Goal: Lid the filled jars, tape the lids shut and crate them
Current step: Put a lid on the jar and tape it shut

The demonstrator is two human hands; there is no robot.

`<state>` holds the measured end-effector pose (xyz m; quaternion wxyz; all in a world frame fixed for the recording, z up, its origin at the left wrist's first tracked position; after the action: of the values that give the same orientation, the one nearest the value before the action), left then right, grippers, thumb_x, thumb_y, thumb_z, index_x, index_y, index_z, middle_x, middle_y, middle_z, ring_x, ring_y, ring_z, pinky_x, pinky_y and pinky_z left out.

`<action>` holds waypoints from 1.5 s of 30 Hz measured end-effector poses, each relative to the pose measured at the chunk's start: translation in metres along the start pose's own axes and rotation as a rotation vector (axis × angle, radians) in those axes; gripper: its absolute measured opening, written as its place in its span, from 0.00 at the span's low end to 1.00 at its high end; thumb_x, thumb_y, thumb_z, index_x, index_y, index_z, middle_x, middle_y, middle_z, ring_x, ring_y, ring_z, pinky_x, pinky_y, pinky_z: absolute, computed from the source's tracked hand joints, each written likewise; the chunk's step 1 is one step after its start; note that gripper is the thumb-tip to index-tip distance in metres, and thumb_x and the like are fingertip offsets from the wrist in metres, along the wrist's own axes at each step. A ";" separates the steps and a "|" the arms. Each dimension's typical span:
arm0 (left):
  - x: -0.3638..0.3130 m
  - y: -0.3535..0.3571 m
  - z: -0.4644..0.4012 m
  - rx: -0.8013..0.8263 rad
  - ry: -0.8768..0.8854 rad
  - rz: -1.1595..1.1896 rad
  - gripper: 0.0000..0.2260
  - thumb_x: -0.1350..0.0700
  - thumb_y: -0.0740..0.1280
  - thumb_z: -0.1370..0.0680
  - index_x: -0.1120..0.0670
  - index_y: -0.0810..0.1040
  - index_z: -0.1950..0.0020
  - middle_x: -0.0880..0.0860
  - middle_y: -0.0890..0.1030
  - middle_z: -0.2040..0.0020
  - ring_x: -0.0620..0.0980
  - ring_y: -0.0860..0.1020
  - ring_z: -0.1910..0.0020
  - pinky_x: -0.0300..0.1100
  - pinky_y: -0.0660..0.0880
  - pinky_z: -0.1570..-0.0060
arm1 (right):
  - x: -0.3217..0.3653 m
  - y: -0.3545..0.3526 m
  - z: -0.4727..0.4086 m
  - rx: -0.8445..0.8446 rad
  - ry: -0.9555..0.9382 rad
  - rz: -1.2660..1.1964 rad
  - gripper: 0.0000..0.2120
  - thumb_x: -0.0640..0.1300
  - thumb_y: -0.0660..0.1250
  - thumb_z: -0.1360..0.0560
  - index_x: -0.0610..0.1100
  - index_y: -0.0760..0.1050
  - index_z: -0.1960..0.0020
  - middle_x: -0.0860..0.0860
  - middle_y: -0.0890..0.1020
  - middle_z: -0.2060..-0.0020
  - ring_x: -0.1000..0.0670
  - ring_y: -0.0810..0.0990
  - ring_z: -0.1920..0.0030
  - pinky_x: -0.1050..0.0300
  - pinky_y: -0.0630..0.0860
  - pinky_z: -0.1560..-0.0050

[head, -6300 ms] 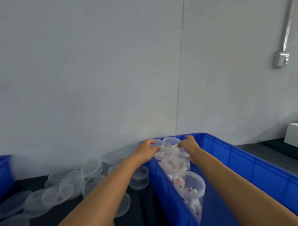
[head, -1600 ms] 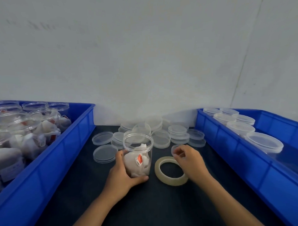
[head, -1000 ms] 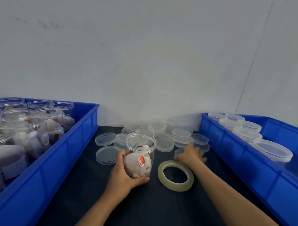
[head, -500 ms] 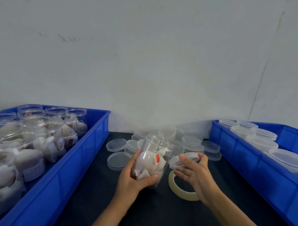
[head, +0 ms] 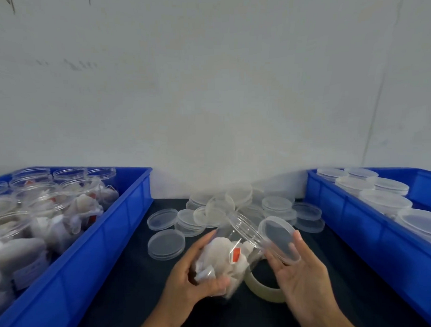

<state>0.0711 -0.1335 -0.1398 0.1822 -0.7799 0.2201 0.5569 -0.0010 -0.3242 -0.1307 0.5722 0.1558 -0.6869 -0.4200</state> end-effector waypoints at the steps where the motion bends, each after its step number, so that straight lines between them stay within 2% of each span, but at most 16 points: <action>1: 0.000 0.001 0.000 0.010 -0.006 -0.017 0.38 0.53 0.81 0.41 0.44 0.74 0.32 0.49 0.80 0.39 0.52 0.80 0.42 0.50 0.78 0.42 | -0.002 0.004 0.001 0.047 0.001 0.042 0.26 0.47 0.67 0.28 0.36 0.72 0.33 0.40 0.82 0.43 0.42 0.80 0.39 0.45 0.68 0.32; 3: 0.000 0.003 0.000 0.018 -0.016 -0.043 0.38 0.52 0.81 0.42 0.44 0.75 0.33 0.48 0.81 0.40 0.51 0.81 0.43 0.48 0.78 0.43 | -0.008 0.009 0.003 0.108 0.011 0.134 0.28 0.46 0.65 0.25 0.33 0.66 0.30 0.39 0.80 0.40 0.39 0.78 0.38 0.42 0.68 0.32; 5: 0.000 0.003 0.000 -0.002 -0.025 -0.043 0.38 0.51 0.81 0.43 0.43 0.76 0.34 0.46 0.81 0.41 0.51 0.81 0.44 0.44 0.79 0.47 | -0.012 0.010 0.006 0.125 0.003 0.235 0.23 0.47 0.68 0.27 0.35 0.69 0.38 0.36 0.79 0.42 0.36 0.79 0.41 0.38 0.71 0.34; 7: -0.002 0.003 0.000 -0.007 -0.031 -0.037 0.39 0.51 0.81 0.44 0.43 0.75 0.33 0.44 0.81 0.40 0.49 0.81 0.43 0.43 0.79 0.46 | -0.010 0.013 0.009 0.133 -0.024 0.343 0.22 0.49 0.75 0.33 0.42 0.69 0.46 0.39 0.79 0.48 0.40 0.81 0.49 0.41 0.78 0.44; 9: -0.004 0.004 0.001 0.008 -0.026 -0.047 0.40 0.51 0.80 0.43 0.44 0.74 0.32 0.44 0.80 0.39 0.48 0.80 0.41 0.44 0.77 0.41 | -0.007 0.015 0.010 0.166 -0.050 0.421 0.28 0.51 0.78 0.38 0.46 0.69 0.44 0.41 0.79 0.47 0.43 0.82 0.51 0.44 0.79 0.49; 14: -0.004 0.009 0.001 0.065 -0.018 -0.075 0.39 0.51 0.80 0.41 0.44 0.72 0.30 0.44 0.79 0.38 0.49 0.80 0.41 0.41 0.78 0.45 | 0.005 0.024 0.013 0.321 -0.223 0.680 0.23 0.52 0.67 0.29 0.58 0.70 0.34 0.40 0.77 0.42 0.39 0.80 0.44 0.40 0.77 0.40; 18: -0.004 0.012 0.002 0.099 0.007 -0.110 0.38 0.51 0.80 0.39 0.42 0.72 0.30 0.47 0.78 0.36 0.51 0.79 0.39 0.49 0.76 0.39 | 0.011 0.032 0.019 0.396 -0.343 0.877 0.23 0.52 0.65 0.27 0.62 0.71 0.32 0.56 0.73 0.34 0.56 0.73 0.34 0.53 0.71 0.35; 22: -0.005 0.013 0.002 0.110 0.006 -0.116 0.37 0.50 0.79 0.39 0.40 0.72 0.31 0.46 0.78 0.36 0.50 0.78 0.39 0.46 0.76 0.40 | 0.011 0.034 0.021 0.403 -0.355 0.924 0.24 0.53 0.64 0.28 0.63 0.70 0.32 0.60 0.71 0.33 0.63 0.70 0.34 0.65 0.70 0.40; 26: -0.009 0.015 0.002 0.147 -0.009 -0.134 0.37 0.51 0.78 0.38 0.41 0.71 0.30 0.43 0.78 0.37 0.47 0.78 0.39 0.39 0.76 0.45 | 0.013 0.034 0.019 0.436 -0.309 0.968 0.25 0.54 0.64 0.27 0.65 0.68 0.31 0.58 0.70 0.34 0.66 0.69 0.35 0.72 0.69 0.40; 31: -0.009 0.014 0.000 0.143 -0.016 -0.175 0.38 0.50 0.79 0.38 0.40 0.71 0.30 0.48 0.76 0.34 0.49 0.76 0.36 0.51 0.73 0.35 | 0.022 0.031 0.018 0.478 -0.285 1.010 0.25 0.52 0.66 0.26 0.65 0.66 0.30 0.54 0.70 0.33 0.60 0.68 0.32 0.56 0.66 0.30; 34: -0.009 0.013 -0.001 0.139 0.008 -0.203 0.39 0.49 0.79 0.39 0.39 0.71 0.30 0.48 0.75 0.33 0.48 0.75 0.36 0.52 0.72 0.34 | 0.025 0.030 0.017 0.490 -0.261 1.049 0.27 0.55 0.65 0.28 0.68 0.65 0.30 0.56 0.70 0.33 0.60 0.68 0.32 0.56 0.66 0.32; 37: -0.010 0.015 -0.002 0.154 0.039 -0.258 0.39 0.46 0.80 0.40 0.35 0.70 0.31 0.46 0.75 0.35 0.47 0.76 0.37 0.47 0.74 0.37 | 0.022 0.036 0.015 0.461 -0.271 1.064 0.24 0.63 0.62 0.29 0.73 0.65 0.33 0.62 0.68 0.33 0.70 0.68 0.36 0.61 0.67 0.38; 39: -0.011 0.018 -0.002 0.165 0.075 -0.343 0.39 0.42 0.80 0.39 0.31 0.68 0.31 0.43 0.74 0.39 0.44 0.76 0.39 0.38 0.74 0.41 | 0.022 0.036 0.011 0.360 -0.346 1.057 0.21 0.66 0.62 0.28 0.71 0.68 0.35 0.58 0.72 0.36 0.65 0.71 0.37 0.57 0.71 0.37; 41: -0.012 0.019 -0.002 0.165 0.092 -0.388 0.39 0.41 0.79 0.39 0.30 0.66 0.31 0.41 0.74 0.40 0.42 0.76 0.39 0.34 0.74 0.43 | 0.022 0.034 0.009 0.317 -0.405 1.040 0.18 0.63 0.62 0.25 0.68 0.71 0.36 0.52 0.76 0.39 0.56 0.74 0.38 0.50 0.71 0.34; 43: -0.013 0.019 -0.001 0.166 0.104 -0.383 0.39 0.41 0.80 0.39 0.30 0.66 0.31 0.42 0.74 0.38 0.43 0.75 0.39 0.36 0.74 0.43 | 0.022 0.033 0.011 0.361 -0.436 1.036 0.17 0.60 0.62 0.23 0.66 0.72 0.35 0.52 0.77 0.41 0.55 0.75 0.39 0.54 0.71 0.35; 45: -0.012 0.020 -0.001 0.177 0.094 -0.323 0.40 0.45 0.80 0.39 0.33 0.67 0.30 0.44 0.75 0.37 0.45 0.76 0.38 0.39 0.75 0.41 | 0.022 0.036 0.013 0.417 -0.456 1.076 0.18 0.60 0.63 0.24 0.67 0.71 0.34 0.54 0.77 0.40 0.58 0.75 0.38 0.64 0.70 0.39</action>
<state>0.0577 -0.1490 -0.1292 0.3266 -0.8112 0.1487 0.4617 -0.0098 -0.3127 -0.0886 0.5001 -0.1973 -0.8418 0.0479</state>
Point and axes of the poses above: each hand's wrist, its own z-axis away from the middle knuckle, its own y-axis out of the palm, x = y × z, the point moved 6 cm from there along -z, towards the middle knuckle
